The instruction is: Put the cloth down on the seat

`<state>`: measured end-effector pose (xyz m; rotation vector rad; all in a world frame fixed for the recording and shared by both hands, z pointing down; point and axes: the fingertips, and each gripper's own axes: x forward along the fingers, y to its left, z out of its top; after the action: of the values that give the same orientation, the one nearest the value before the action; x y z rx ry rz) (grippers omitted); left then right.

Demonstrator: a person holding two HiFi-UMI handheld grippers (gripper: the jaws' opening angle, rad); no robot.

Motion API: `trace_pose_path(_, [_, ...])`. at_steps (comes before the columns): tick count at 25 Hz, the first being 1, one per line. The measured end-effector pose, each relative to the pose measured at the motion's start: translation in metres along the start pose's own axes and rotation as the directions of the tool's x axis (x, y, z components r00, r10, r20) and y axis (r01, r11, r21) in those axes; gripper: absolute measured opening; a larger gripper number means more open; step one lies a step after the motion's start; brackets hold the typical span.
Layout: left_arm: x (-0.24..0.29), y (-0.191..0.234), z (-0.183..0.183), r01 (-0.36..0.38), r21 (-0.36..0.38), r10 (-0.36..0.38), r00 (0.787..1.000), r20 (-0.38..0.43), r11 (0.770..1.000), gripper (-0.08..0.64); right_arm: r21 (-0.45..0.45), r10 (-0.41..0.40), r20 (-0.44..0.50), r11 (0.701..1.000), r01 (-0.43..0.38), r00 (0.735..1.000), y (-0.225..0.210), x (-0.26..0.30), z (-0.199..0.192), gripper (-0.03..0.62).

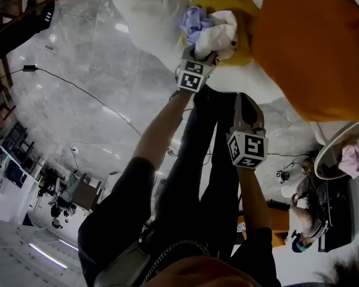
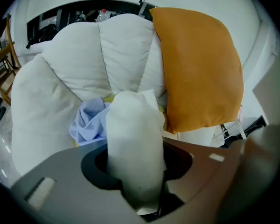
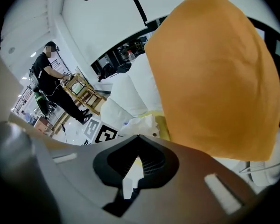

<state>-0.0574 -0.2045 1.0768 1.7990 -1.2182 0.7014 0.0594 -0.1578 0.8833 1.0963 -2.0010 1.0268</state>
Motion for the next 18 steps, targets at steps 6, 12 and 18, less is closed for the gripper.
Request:
trace_pose_path(6, [0.025, 0.024, -0.021, 0.006, -0.059, -0.011, 0.996, -0.091, 0.998, 0.202, 0.012, -0.001, -0.015, 1.0, 0.001, 1.0, 0.0, 0.003, -0.009, 0.003])
trace_pose_path(12, [0.046, 0.039, -0.034, 0.023, -0.151, -0.045, 0.989, -0.142, 0.988, 0.239, 0.022, -0.007, -0.011, 1.0, 0.008, 1.0, -0.006, 0.001, -0.01, 0.002])
trace_pose_path(18, [0.037, 0.042, -0.033, 0.04, -0.066, -0.047, 0.993, -0.112, 0.997, 0.312, 0.021, 0.005, -0.021, 1.0, -0.004, 1.0, -0.003, -0.004, -0.015, 0.003])
